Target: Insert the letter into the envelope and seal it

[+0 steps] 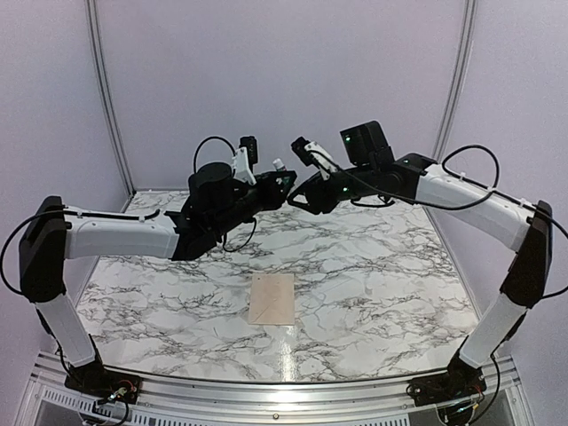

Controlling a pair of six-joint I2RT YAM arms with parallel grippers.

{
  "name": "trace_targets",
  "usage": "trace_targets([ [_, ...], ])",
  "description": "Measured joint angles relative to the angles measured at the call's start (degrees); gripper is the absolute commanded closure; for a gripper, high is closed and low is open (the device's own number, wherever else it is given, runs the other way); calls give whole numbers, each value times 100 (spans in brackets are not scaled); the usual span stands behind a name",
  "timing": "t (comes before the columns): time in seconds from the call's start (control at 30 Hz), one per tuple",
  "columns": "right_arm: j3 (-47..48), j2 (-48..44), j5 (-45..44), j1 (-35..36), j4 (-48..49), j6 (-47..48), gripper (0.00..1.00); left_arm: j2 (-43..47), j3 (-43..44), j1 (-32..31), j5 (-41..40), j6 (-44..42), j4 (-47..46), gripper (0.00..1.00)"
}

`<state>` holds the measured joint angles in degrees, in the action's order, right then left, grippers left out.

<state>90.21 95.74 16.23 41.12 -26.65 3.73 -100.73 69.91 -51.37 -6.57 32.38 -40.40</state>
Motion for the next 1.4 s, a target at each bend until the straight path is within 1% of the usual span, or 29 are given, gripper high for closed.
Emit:
trace_targets([
  [0.07,-173,-247,459,-251,-79,70,44,74,-15,15,188,-81,4,100],
  [0.13,-240,-538,1106,-660,-243,212,44,210,-76,70,608,-181,11,100],
  [0.23,-227,-831,2179,-1189,-494,640,46,461,-153,203,1580,-293,20,100],
  [0.3,-227,-872,2885,-1296,-680,951,49,612,-157,280,2249,-317,17,100],
  [0.4,-227,-660,3991,-1272,-922,1335,51,737,-155,330,2922,-306,9,100],
  [0.5,-144,-221,4789,-1198,-1143,1563,51,756,-151,330,3469,-297,2,100],
  [0.57,39,151,5123,-1137,-1362,1746,51,756,-151,321,3674,-295,9,100],
  [0.67,234,448,5423,-977,-1565,1923,50,754,-151,310,3912,-286,4,100],
  [0.87,640,501,5956,-669,-1781,2111,51,752,-151,310,4107,-273,2,100],
  [0.93,743,501,6094,-616,-1797,2142,55,750,-151,310,4107,-273,-2,100],
  [1.0,756,498,6157,-610,-1801,2149,60,752,-151,310,4107,-273,-7,100],
  [1.07,745,498,6177,-608,-1792,2116,62,752,-151,310,4107,-273,-11,100],
  [1.3,634,494,6168,-608,-1641,1878,85,750,-151,295,4113,-262,-39,100],
  [1.4,590,490,6126,-610,-1552,1720,90,750,-151,293,4111,-262,-48,100],
])
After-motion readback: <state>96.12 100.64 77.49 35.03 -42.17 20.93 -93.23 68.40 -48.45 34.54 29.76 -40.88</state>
